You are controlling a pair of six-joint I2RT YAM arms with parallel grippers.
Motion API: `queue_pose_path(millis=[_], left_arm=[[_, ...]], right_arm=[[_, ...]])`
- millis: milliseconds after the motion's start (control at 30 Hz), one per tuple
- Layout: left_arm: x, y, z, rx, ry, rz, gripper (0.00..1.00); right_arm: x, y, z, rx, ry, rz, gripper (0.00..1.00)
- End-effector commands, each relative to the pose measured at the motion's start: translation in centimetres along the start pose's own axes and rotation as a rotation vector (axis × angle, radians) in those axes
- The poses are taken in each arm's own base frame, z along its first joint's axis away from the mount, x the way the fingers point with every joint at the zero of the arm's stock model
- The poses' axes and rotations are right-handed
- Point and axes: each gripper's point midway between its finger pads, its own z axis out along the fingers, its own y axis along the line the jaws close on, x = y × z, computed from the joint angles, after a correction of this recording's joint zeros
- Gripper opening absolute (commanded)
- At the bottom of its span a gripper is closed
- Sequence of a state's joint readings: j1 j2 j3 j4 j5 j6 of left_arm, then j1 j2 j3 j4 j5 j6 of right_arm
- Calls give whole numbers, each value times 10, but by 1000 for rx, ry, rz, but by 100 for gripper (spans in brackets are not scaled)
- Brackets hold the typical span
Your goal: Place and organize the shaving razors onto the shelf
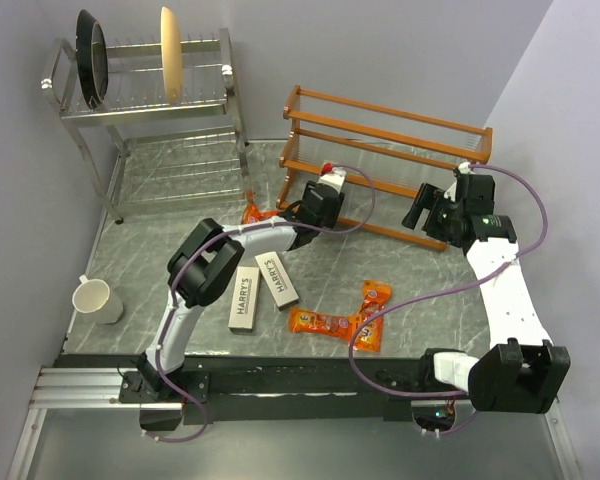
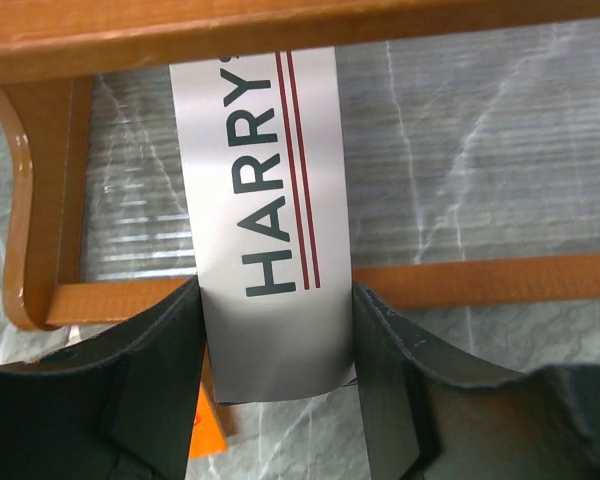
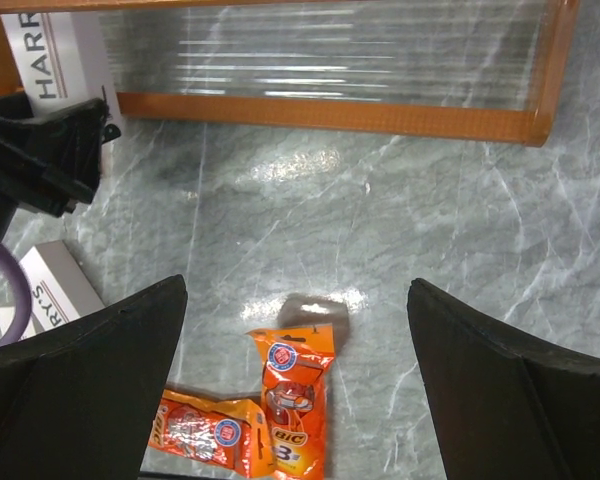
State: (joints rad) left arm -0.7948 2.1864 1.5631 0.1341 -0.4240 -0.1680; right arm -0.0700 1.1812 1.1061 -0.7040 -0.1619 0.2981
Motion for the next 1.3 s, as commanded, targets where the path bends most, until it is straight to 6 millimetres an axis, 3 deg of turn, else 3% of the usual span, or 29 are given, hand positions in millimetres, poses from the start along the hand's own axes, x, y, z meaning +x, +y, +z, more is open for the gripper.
queue_pose_path(millis=[0,200,267,367,400,467,500,600,767,800,900,1000,1133,1267], left_arm=[[-21,2,12,-4,-61,-40,62],[-17,13,8,-19,-68,-12,92],[-15,16,0,-31,-52,-4,97],[-31,22,-37,-16,-72,-36,99],[-37,26,-60,-6,-75,-34,99],[-38,22,-88,29,-70,-33,99],[-32,29,-112,32,-45,-29,100],[-9,35,-154,34,26,-71,100],[44,35,-200,97,166,-107,99],[63,36,-204,100,218,-117,99],[95,31,-217,122,314,-222,99],[115,28,-220,115,373,-289,99],[130,24,-220,84,440,-366,100],[141,25,-204,50,481,-398,100]], right_arm=[[-9,4,2,-24,-20,-1,98],[-11,3,0,-20,-28,-10,98],[-13,0,-5,-9,-43,-20,98],[-12,-9,-12,21,-66,-24,98],[-10,-12,-14,28,-64,-25,99],[1,-16,-13,32,-46,-24,99],[5,-17,-12,31,-36,-23,98],[15,-16,-7,14,-7,-14,98],[9,-12,-6,-4,-16,-17,97],[9,-12,-5,-5,-12,-26,97],[5,-9,-6,-16,-11,-43,97],[3,-7,-6,-25,-11,-47,98],[2,-8,-8,-19,-15,-51,100],[7,-7,-8,-28,-3,-49,100]])
